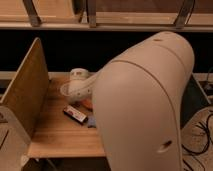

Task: Place the eraser on the white sponge

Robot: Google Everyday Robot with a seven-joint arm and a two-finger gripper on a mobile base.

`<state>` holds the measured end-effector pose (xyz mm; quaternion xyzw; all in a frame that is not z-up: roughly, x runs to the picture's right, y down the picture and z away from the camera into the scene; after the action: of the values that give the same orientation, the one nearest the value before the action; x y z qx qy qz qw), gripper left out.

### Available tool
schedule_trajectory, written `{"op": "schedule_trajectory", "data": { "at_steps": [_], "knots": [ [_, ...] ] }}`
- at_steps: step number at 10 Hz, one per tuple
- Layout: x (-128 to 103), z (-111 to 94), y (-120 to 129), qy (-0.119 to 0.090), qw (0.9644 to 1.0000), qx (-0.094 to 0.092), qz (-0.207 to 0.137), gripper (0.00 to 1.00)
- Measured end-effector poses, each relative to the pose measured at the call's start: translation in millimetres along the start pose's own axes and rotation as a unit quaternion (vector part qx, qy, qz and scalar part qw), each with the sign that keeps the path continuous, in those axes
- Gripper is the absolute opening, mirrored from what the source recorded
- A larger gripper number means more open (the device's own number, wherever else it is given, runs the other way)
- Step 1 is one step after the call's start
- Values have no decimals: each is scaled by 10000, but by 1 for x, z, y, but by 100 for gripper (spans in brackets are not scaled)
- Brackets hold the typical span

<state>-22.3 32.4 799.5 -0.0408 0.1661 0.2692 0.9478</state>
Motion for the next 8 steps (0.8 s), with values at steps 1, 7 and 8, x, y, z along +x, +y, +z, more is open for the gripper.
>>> {"op": "schedule_trajectory", "data": {
  "at_steps": [1, 7, 8],
  "knots": [
    [3, -1, 1, 4, 9999, 32, 95, 70],
    [-2, 8, 87, -265, 9929, -1151, 163, 70],
    [-3, 4, 88, -311, 9927, -1166, 65, 70]
  ]
}}
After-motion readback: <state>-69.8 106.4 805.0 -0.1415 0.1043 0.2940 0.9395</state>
